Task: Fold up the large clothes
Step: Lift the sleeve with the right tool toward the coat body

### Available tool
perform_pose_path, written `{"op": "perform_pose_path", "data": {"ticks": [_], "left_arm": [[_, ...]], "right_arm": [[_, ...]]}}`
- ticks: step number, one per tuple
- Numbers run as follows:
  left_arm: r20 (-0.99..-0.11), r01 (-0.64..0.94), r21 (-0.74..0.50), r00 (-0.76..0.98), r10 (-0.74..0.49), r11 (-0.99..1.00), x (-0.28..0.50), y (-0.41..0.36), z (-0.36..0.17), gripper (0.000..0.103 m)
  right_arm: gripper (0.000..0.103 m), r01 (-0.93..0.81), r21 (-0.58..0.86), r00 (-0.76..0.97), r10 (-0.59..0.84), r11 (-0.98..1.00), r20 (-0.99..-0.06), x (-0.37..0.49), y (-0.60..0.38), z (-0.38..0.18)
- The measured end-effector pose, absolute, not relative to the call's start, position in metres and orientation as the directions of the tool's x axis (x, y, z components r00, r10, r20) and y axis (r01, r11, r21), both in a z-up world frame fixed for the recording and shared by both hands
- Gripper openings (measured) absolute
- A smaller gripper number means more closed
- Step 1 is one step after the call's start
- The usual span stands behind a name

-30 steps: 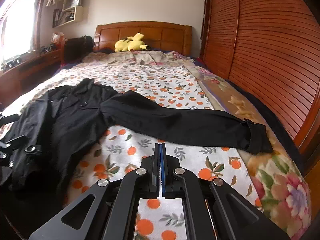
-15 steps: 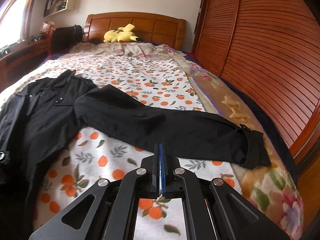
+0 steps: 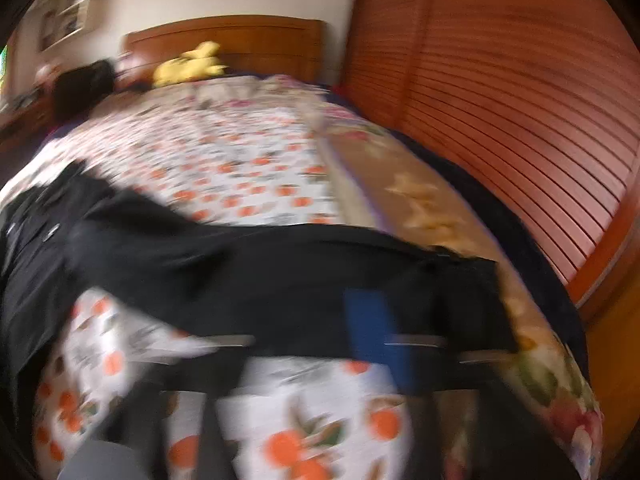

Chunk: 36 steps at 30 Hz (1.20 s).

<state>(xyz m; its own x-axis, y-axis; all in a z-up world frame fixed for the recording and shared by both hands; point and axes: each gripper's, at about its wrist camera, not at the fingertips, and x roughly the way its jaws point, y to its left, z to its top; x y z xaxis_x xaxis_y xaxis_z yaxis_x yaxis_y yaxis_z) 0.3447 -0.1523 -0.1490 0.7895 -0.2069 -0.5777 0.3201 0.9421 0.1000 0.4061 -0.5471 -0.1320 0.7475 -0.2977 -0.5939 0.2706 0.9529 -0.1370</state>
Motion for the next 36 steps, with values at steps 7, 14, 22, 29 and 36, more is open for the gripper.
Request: {"op": "perform_pose_path", "data": {"ticks": [7, 14, 22, 29, 36], "left_arm": [[-0.589, 0.337, 0.086, 0.776, -0.225, 0.937, 0.342, -0.156, -0.152, 0.101], [-0.588, 0.348, 0.076, 0.772, -0.24, 0.934, 0.336, -0.157, -0.152, 0.101], [-0.579, 0.354, 0.059, 0.774, -0.257, 0.933, 0.325, -0.151, -0.145, 0.101], [-0.562, 0.356, 0.039, 0.781, -0.274, 0.934, 0.31, -0.139, -0.135, 0.101], [-0.551, 0.343, 0.044, 0.792, -0.264, 0.938, 0.294, -0.121, -0.127, 0.101]], "right_arm": [[0.087, 0.393, -0.068, 0.619, -0.319, 0.917, -0.717, 0.427, -0.627, -0.156], [0.005, 0.365, -0.094, 0.538, -0.293, 0.926, -0.79, 0.441, -0.629, -0.165], [0.003, 0.322, -0.16, 0.621, -0.335, 0.933, -0.708, 0.428, -0.589, -0.119], [0.002, 0.251, -0.188, 0.699, -0.313, 0.949, -0.643, 0.412, -0.536, -0.068], [0.002, 0.165, -0.179, 0.764, -0.24, 0.97, -0.599, 0.396, -0.483, -0.036]]}}
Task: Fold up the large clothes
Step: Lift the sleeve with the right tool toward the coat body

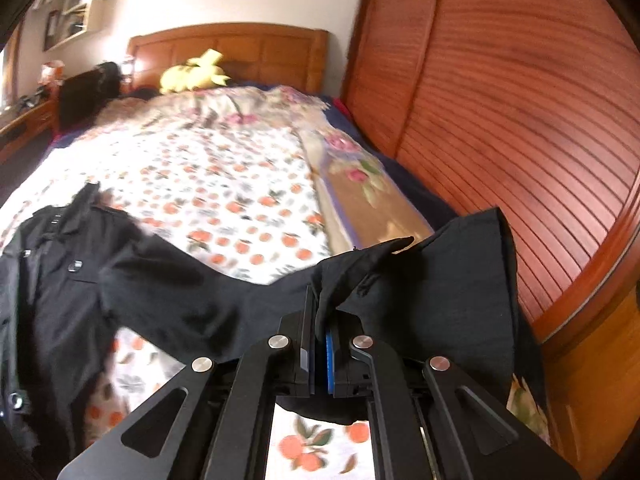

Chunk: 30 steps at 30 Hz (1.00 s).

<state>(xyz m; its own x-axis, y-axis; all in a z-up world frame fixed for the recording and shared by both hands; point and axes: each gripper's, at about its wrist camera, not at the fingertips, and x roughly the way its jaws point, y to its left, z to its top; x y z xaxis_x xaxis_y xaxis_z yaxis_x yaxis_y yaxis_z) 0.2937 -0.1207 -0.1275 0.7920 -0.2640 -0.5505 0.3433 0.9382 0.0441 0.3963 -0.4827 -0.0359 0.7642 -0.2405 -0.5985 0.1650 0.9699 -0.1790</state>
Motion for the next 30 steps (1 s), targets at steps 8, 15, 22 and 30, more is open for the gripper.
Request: {"op": "perform_pose_path", "data": {"ticks": [8, 15, 22, 30], "left_arm": [[-0.53, 0.319, 0.044, 0.81, -0.249, 0.947, 0.268, -0.088, -0.114, 0.101], [-0.51, 0.296, 0.042, 0.828, -0.234, 0.954, 0.248, -0.061, -0.104, 0.101], [-0.495, 0.261, 0.027, 0.842, -0.214, 0.965, 0.236, -0.034, -0.095, 0.101], [-0.476, 0.225, 0.002, 0.857, -0.197, 0.974, 0.222, -0.009, -0.087, 0.101]], "right_arm": [[0.002, 0.063, -0.201, 0.805, -0.169, 0.978, -0.569, 0.384, -0.411, -0.013], [0.002, -0.063, -0.229, 0.835, -0.075, 0.971, -0.546, 0.37, -0.33, 0.004], [0.002, -0.23, -0.244, 0.845, 0.069, 0.942, -0.53, 0.351, -0.239, 0.022], [0.003, -0.38, -0.217, 0.817, 0.217, 0.899, -0.534, 0.331, -0.163, 0.03]]}}
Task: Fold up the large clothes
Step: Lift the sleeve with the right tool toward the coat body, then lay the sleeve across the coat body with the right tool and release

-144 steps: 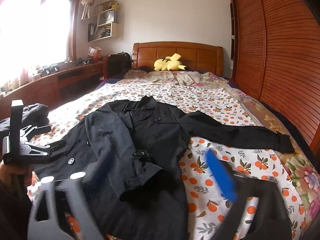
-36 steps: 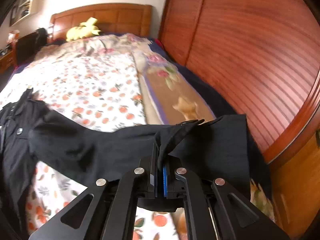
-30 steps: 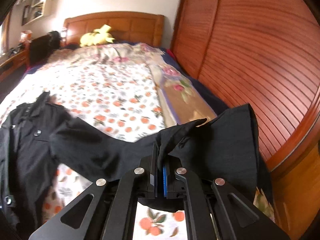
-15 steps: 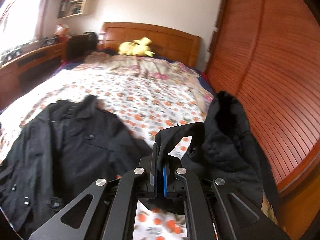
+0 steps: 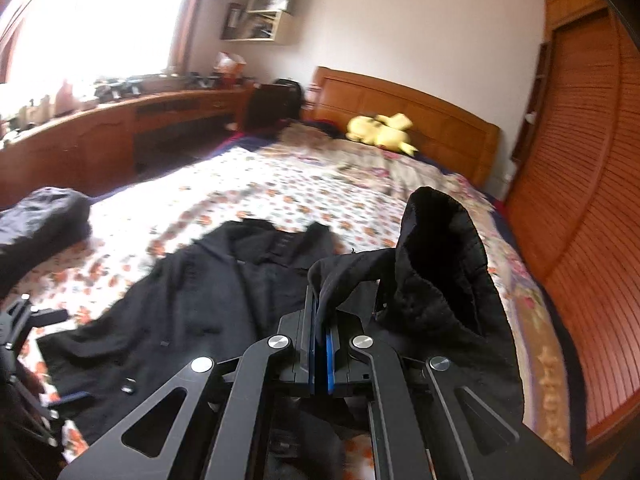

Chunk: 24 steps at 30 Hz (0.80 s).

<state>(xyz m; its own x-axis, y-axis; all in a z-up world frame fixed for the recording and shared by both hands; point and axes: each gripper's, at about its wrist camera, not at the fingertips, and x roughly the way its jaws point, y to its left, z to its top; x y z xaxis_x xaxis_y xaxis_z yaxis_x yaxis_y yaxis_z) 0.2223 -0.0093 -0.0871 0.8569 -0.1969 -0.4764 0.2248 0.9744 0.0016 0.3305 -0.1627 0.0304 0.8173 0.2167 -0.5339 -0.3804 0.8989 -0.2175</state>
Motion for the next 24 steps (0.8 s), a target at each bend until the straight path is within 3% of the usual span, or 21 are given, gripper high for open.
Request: {"op": "perform_pose_path", "data": {"ticks": [17, 19, 22, 23, 24], "left_arm": [[-0.428, 0.059, -0.076, 0.9, -0.086, 0.995, 0.213, 0.06, -0.069, 0.101], [-0.425, 0.043, -0.076, 0.902, -0.071, 0.996, 0.212, 0.067, -0.068, 0.101], [-0.425, 0.026, -0.086, 0.903, -0.06, 0.996, 0.212, 0.076, -0.066, 0.101], [-0.426, 0.02, -0.086, 0.903, -0.055, 0.996, 0.212, 0.079, -0.065, 0.101], [-0.426, 0.016, -0.087, 0.903, -0.051, 0.996, 0.213, 0.08, -0.065, 0.101]], "right_arm": [[0.008, -0.542, -0.128, 0.701, 0.364, 0.83, -0.613, 0.29, -0.092, -0.025], [0.02, -0.556, -0.124, 0.692, 0.376, 0.822, -0.616, 0.286, -0.086, -0.032], [0.056, -0.578, -0.106, 0.68, 0.405, 0.809, -0.611, 0.278, -0.078, -0.036], [0.077, -0.583, -0.103, 0.68, 0.415, 0.806, -0.605, 0.274, -0.075, -0.036], [0.085, -0.589, -0.102, 0.681, 0.425, 0.802, -0.597, 0.27, -0.073, -0.035]]}}
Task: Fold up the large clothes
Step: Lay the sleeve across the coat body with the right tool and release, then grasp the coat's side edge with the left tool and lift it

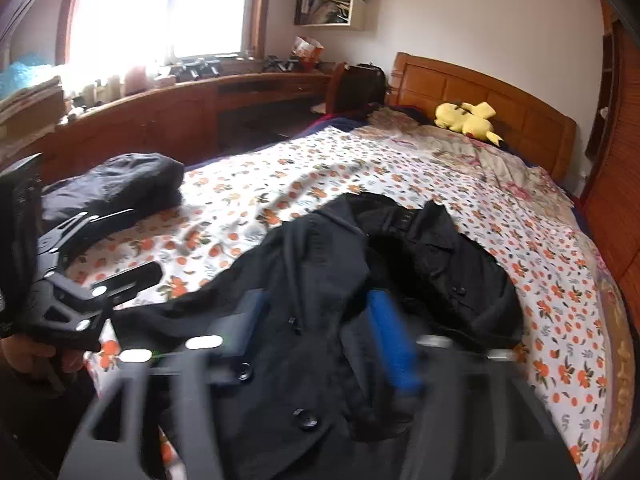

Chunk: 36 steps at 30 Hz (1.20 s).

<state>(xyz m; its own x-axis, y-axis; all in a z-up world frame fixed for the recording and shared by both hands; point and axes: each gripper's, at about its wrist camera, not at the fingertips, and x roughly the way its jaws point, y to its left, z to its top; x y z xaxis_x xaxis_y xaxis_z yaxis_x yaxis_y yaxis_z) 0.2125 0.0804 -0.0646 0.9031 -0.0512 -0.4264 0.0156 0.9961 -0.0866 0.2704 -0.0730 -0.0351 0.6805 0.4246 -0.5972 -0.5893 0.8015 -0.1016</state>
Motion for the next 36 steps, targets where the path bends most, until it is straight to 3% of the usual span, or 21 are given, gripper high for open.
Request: {"op": "perform_pose_path", "data": {"ticks": [2, 6, 18, 36], "left_arm": [[-0.426, 0.005, -0.088, 0.904, -0.042, 0.996, 0.212, 0.085, -0.064, 0.101], [-0.429, -0.001, -0.095, 0.902, -0.04, 0.995, 0.211, 0.09, -0.063, 0.101], [-0.467, 0.028, -0.053, 0.883, -0.05, 0.998, 0.216, 0.076, -0.081, 0.101], [-0.59, 0.059, 0.022, 0.806, -0.035, 0.998, 0.254, 0.032, -0.139, 0.101]], "right_arm": [[0.085, -0.604, -0.095, 0.673, 0.443, 0.792, -0.593, 0.263, -0.068, -0.033], [0.096, -0.596, -0.095, 0.684, 0.442, 0.797, -0.58, 0.253, -0.072, -0.033], [0.096, -0.503, -0.078, 0.718, 0.366, 0.861, -0.592, 0.237, -0.102, -0.083], [0.096, -0.426, -0.015, 0.79, 0.364, 0.905, -0.493, 0.219, -0.143, -0.112]]}}
